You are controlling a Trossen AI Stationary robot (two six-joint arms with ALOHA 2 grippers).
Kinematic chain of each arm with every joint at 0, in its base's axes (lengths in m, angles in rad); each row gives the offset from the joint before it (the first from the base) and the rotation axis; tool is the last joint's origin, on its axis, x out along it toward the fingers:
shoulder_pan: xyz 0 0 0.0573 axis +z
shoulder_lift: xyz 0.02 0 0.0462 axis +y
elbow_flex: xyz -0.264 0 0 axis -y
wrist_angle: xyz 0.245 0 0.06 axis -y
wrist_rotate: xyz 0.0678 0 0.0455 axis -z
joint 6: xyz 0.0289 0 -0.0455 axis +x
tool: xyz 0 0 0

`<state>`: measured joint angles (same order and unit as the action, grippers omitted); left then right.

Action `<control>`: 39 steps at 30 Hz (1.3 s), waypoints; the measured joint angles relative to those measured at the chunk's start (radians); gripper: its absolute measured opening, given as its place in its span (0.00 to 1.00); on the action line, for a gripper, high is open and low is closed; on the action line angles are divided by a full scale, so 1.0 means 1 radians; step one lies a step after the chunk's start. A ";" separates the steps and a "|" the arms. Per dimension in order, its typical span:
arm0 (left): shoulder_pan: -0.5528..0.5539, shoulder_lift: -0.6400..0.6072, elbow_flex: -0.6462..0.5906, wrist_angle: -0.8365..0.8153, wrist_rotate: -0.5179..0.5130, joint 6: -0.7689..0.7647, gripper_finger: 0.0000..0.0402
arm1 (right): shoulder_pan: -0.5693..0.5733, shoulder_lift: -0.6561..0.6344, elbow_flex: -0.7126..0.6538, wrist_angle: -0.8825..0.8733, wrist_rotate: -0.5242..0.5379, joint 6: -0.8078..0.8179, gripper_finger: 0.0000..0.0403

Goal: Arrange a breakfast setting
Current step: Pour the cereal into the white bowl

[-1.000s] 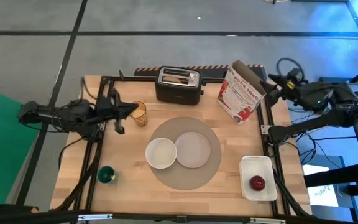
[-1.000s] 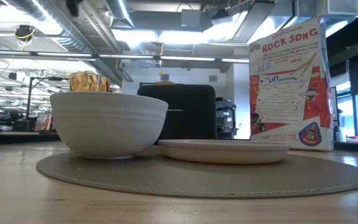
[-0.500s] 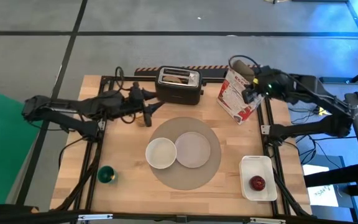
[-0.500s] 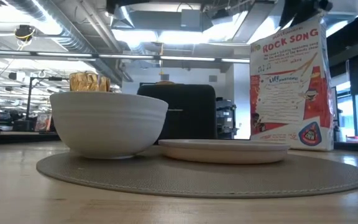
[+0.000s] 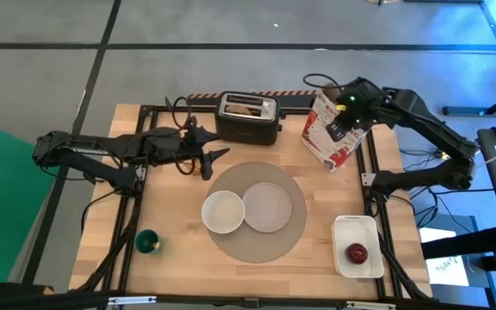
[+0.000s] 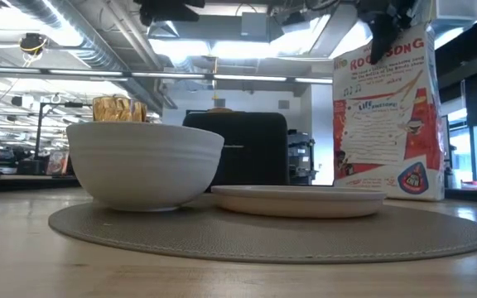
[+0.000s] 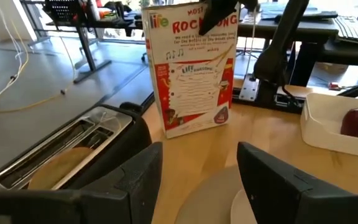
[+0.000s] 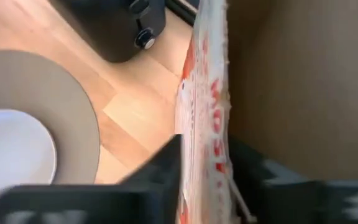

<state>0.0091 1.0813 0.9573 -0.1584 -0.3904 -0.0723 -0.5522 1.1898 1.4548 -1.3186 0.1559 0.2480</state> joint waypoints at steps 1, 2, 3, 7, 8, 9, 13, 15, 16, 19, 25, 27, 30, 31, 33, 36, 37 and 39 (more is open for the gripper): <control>0.004 0.000 0.000 -0.003 0.001 0.000 0.50 | 0.000 0.006 0.000 0.001 -0.005 -0.011 0.12; 0.010 0.001 0.000 -0.005 0.010 0.000 0.50 | 0.000 0.008 0.000 0.001 -0.012 -0.027 0.06; 0.017 0.006 0.000 -0.004 0.020 0.000 0.50 | 0.001 0.008 0.000 0.002 -0.016 -0.047 0.04; 0.062 0.022 0.000 -0.005 0.078 0.000 0.53 | 0.002 0.009 0.038 -0.021 -0.015 -0.063 0.01; 0.077 0.028 0.000 0.004 0.091 0.000 0.55 | 0.002 0.010 0.062 -0.036 -0.018 -0.076 0.01; 0.093 0.033 0.000 0.009 0.105 0.000 0.56 | 0.002 0.010 0.093 -0.054 -0.020 -0.092 0.00; 0.157 0.058 0.000 0.079 0.177 0.000 0.63 | 0.002 0.007 0.247 -0.123 -0.070 -0.129 0.00; 0.189 0.069 0.000 0.126 0.220 0.000 0.67 | 0.002 0.007 0.317 -0.123 -0.105 -0.146 0.00; 0.203 0.078 0.000 0.148 0.240 0.000 0.69 | 0.002 0.005 0.343 -0.123 -0.125 -0.148 0.00; 0.236 0.107 0.000 0.185 0.283 0.000 0.74 | 0.003 -0.001 0.395 -0.122 -0.112 -0.149 0.00; 0.255 0.158 0.000 0.198 0.339 0.003 0.77 | 0.002 -0.025 0.418 -0.134 -0.049 -0.126 0.00; 0.253 0.175 0.000 0.215 0.367 0.003 0.76 | 0.002 -0.036 0.417 -0.171 0.012 -0.116 0.02; 0.252 0.200 0.000 0.242 0.411 0.004 0.76 | 0.002 -0.052 0.417 -0.247 0.035 -0.070 0.08; 0.252 0.214 0.000 0.264 0.420 0.004 0.76 | 0.002 -0.055 0.417 -0.261 0.035 -0.051 0.11; 0.252 0.251 0.000 0.333 0.438 0.005 0.75 | 0.002 -0.073 0.417 -0.248 0.019 -0.031 0.20; 0.261 0.330 0.007 0.466 0.485 0.049 0.75 | 0.002 -0.106 0.416 -0.233 -0.010 -0.025 0.36; 0.264 0.363 0.024 0.491 0.499 0.057 0.75 | 0.002 -0.116 0.417 -0.232 -0.010 -0.024 0.41; 0.271 0.431 0.083 0.491 0.521 0.064 0.75 | 0.002 -0.132 0.417 -0.232 -0.026 -0.017 0.52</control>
<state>0.2802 1.5125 1.0404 0.3329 0.1310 -0.0081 -0.5503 1.0578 1.8713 -1.5506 0.1303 0.2305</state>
